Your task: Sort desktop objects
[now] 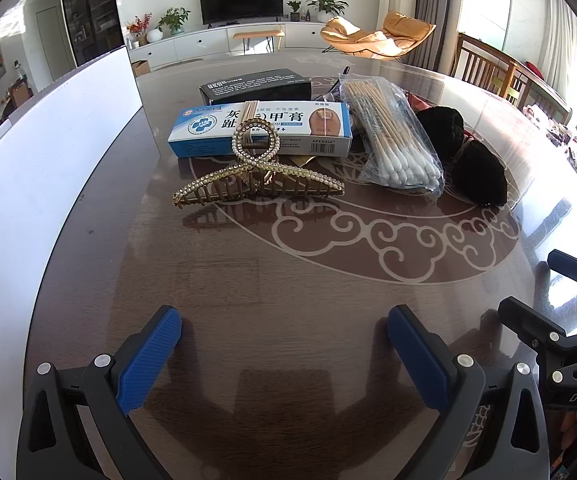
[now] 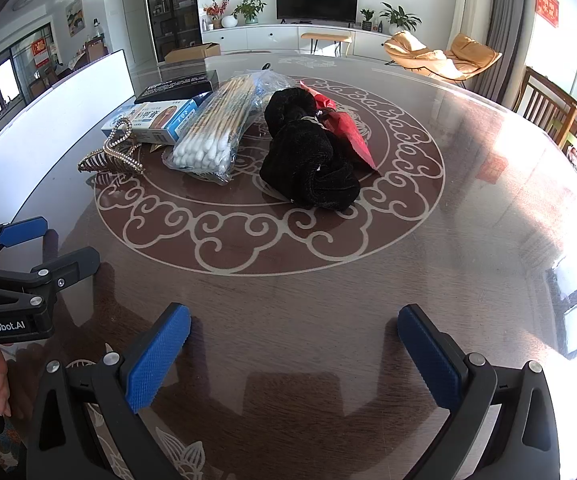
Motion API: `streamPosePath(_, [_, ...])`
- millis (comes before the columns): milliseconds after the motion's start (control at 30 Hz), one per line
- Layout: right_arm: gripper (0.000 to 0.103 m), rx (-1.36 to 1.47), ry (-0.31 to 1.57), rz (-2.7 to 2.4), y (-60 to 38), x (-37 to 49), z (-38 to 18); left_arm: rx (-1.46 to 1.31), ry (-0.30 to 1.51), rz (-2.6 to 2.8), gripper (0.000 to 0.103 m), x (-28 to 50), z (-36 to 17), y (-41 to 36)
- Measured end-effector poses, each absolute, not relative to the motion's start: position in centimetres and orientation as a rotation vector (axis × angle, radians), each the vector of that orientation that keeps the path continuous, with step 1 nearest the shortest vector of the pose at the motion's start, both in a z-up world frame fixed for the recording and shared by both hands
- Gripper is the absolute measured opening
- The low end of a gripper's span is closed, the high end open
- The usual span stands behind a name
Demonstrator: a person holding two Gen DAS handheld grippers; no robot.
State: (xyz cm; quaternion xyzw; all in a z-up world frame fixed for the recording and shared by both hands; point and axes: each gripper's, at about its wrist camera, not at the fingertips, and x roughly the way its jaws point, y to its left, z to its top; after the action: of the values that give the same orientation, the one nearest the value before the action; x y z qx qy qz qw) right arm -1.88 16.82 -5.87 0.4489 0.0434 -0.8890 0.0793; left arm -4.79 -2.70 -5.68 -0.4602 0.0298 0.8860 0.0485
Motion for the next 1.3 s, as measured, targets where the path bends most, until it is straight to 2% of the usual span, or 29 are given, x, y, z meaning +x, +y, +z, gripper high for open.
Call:
streamPosePath(1000, [0.103,1.362,0.13,-2.653,16.9,-2.0,-5.8,-1.401,0.09,2.7,0.103,-4.8,-5.7,-2.7])
streamPosePath(1300, [0.103,1.39,0.169,-2.585,16.0,-4.6,-5.7,-1.402,0.09,2.7,0.103,-4.9,-5.7,-2.7])
